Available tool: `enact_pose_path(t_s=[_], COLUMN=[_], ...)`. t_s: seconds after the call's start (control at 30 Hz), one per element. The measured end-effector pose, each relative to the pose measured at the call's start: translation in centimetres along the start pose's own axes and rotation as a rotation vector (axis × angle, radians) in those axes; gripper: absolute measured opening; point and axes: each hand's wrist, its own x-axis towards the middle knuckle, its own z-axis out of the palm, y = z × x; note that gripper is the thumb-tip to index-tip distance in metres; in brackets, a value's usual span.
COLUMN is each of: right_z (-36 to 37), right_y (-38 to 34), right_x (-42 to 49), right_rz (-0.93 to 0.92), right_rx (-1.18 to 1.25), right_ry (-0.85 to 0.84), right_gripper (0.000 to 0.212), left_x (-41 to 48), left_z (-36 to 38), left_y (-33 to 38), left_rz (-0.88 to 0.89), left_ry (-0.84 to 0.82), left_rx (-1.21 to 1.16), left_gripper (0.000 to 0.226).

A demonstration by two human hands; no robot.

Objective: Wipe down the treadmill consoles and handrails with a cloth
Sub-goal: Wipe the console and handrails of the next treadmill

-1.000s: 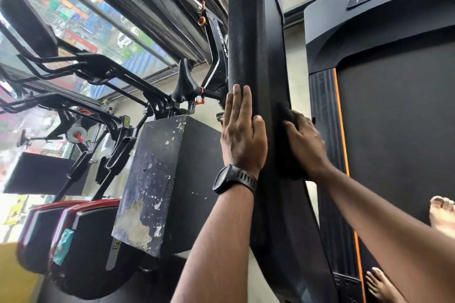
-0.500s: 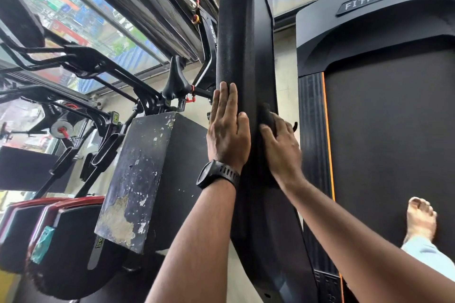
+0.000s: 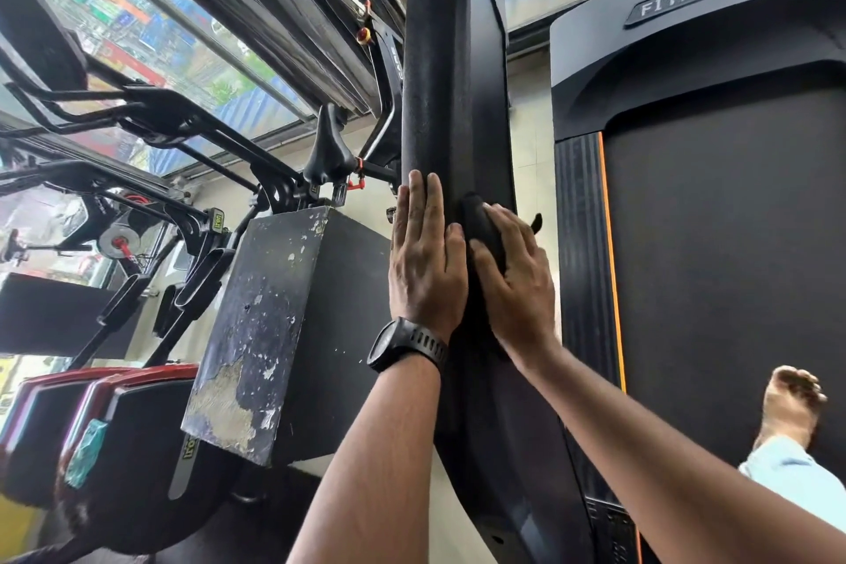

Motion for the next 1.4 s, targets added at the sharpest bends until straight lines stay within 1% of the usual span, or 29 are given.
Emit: enact_pose_path(t_s=[0.03, 0.13, 0.17, 0.27, 0.33, 0.37, 0.4, 0.5, 0.53, 0.57, 0.63, 0.7, 0.73, 0.77, 0.83, 0.87, 0.9, 0.97, 1.0, 1.03, 1.07, 1.17, 1.2, 1.23, 1.33, 1.4], right_z=[0.1, 0.0, 0.0, 0.0, 0.1, 0.2, 0.2, -0.1, -0.2, -0.2, -0.1, 0.1, 0.3, 0.2, 0.3, 0.4, 0.5, 0.6, 0.4, 0.4, 0.3, 0.0, -0.1, 0.0, -0.2, -0.4], right_y=[0.7, 2.4, 2.3, 0.4, 0.2, 0.7, 1.3, 3.3, 3.3, 3.0, 1.8, 1.9, 2.5, 3.3, 4.4, 4.4, 4.2, 3.5, 3.4, 3.7, 4.1, 6.0, 6.3, 6.3, 5.7, 6.0], right_x=[1.0, 2.0, 1.1, -1.6, -0.6, 0.3, 1.4, 2.0, 1.3, 0.2, -1.3, -0.3, 0.7, 1.8, 2.9, 2.5, 1.9, 0.8, 1.1, 1.7, 2.4, 3.8, 3.5, 2.8, 1.4, 1.8], right_rz=[0.033, 0.282, 0.286, 0.05, -0.032, -0.013, 0.044, 0.297, 0.311, 0.254, 0.079, 0.004, 0.029, 0.092, 0.282, 0.31, 0.265, 0.087, 0.034, 0.026, 0.063, 0.334, 0.385, 0.388, 0.229, 0.157], right_rx=[-0.024, -0.063, -0.057, -0.021, -0.026, -0.029, -0.045, -0.112, -0.104, -0.084, -0.036, -0.035, -0.056, -0.085, -0.111, -0.118, -0.12, -0.098, -0.089, -0.088, -0.099, -0.126, -0.128, -0.129, -0.086, -0.06], right_ry=[-0.017, -0.055, -0.042, 0.042, 0.024, 0.003, -0.017, -0.092, -0.084, -0.046, 0.015, 0.017, 0.006, -0.008, -0.039, -0.052, -0.047, -0.008, 0.004, 0.009, 0.0, -0.086, -0.109, -0.113, -0.056, -0.057], right_gripper=[0.048, 0.047, 0.047, 0.047, 0.049, 0.05, 0.05, 0.048, 0.047, 0.045, 0.045, 0.049, 0.049, 0.048, 0.048, 0.049, 0.049, 0.052, 0.051, 0.049, 0.047, 0.047, 0.047, 0.047, 0.043, 0.043], left_x=[-0.3, -1.3, -1.7, -2.1, -2.1, -2.1, -2.1, -2.0, -2.0, -2.0, -1.9, -1.8, -1.9, -1.9, -1.8, -1.8, -1.7, -1.7, -1.8, -1.9, -2.0, -1.9, -1.8, -1.8, -1.8, -1.9], left_z=[0.1, 0.4, 0.4, 0.5, 0.4, 0.4, 0.4, 0.5, 0.5, 0.5, 0.5, 0.4, 0.4, 0.4, 0.4, 0.4, 0.4, 0.5, 0.5, 0.5, 0.5, 0.4, 0.4, 0.4, 0.5, 0.5], left_y=[-0.1, -0.2, -0.3, -0.4, -0.5, -0.5, -0.6, -0.7, -0.7, -0.7, -0.8, -0.7, -0.8, -0.6, -0.6, -0.8, -0.9, -0.8, -0.7, -0.6, -0.5, -0.5, -0.5, -0.6, -0.8, -0.6], left_rz=[0.009, 0.026, 0.029, 0.023, 0.019, 0.025, 0.035, 0.05, 0.054, 0.058, 0.065, 0.067, 0.074, 0.083, 0.095, 0.09, 0.085, 0.076, 0.078, 0.085, 0.088, 0.083, 0.08, 0.081, 0.082, 0.079], left_ry=[0.009, 0.027, 0.025, 0.023, 0.028, 0.036, 0.047, 0.075, 0.076, 0.076, 0.076, 0.081, 0.081, 0.081, 0.088, 0.101, 0.11, 0.105, 0.104, 0.096, 0.092, 0.097, 0.101, 0.101, 0.102, 0.105], left_rx=[0.005, 0.022, 0.024, 0.015, 0.003, 0.006, 0.011, 0.013, 0.012, 0.011, 0.019, 0.026, 0.027, 0.025, 0.03, 0.037, 0.04, 0.036, 0.033, 0.033, 0.03, 0.041, 0.043, 0.045, 0.04, 0.038], left_gripper=[0.06, 0.061, 0.061, 0.061, 0.062, 0.062, 0.061, 0.061, 0.061, 0.061, 0.063, 0.064, 0.064, 0.064, 0.064, 0.064, 0.064, 0.065, 0.065, 0.064, 0.064, 0.064, 0.064, 0.064, 0.064, 0.064])
